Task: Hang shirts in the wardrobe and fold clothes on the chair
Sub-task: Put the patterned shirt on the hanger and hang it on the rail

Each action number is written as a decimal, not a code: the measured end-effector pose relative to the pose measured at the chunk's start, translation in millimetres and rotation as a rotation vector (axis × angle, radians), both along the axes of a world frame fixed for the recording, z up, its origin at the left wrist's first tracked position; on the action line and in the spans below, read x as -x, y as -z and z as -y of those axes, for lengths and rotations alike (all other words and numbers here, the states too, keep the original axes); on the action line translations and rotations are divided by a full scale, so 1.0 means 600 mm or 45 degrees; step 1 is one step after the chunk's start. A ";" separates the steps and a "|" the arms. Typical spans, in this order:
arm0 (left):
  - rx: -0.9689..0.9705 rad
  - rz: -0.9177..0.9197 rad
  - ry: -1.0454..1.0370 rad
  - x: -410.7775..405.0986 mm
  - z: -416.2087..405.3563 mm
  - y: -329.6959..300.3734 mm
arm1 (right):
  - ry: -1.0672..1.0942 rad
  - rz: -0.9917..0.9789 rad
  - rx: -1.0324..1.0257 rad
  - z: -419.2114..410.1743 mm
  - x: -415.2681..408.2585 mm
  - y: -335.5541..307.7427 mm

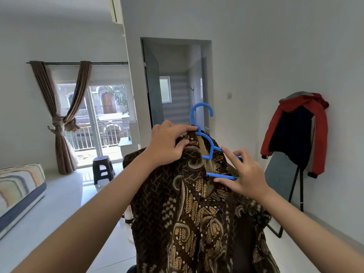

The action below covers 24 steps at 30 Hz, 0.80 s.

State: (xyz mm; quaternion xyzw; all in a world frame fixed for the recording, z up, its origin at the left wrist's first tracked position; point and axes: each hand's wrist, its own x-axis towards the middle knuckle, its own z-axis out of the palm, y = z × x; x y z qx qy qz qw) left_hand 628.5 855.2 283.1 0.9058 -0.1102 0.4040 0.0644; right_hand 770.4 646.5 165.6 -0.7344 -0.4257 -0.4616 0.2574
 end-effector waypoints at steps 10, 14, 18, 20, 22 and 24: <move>0.301 -0.102 0.299 0.025 -0.007 -0.004 | -0.128 -0.030 0.001 -0.019 0.044 -0.013; 0.324 -0.091 0.251 0.036 -0.025 0.002 | -0.445 -0.398 0.156 -0.016 0.064 -0.013; 0.326 -0.127 0.210 0.045 -0.040 0.009 | -0.713 -0.739 0.113 -0.022 0.079 -0.024; 0.322 -0.149 0.201 0.051 -0.044 0.010 | -0.798 -0.905 0.120 -0.027 0.091 -0.039; 0.321 -0.166 0.195 0.058 -0.048 0.011 | -0.892 -1.064 0.151 -0.029 0.101 -0.055; 0.332 -0.180 0.188 0.065 -0.052 0.012 | -0.904 -1.139 0.239 -0.031 0.109 -0.071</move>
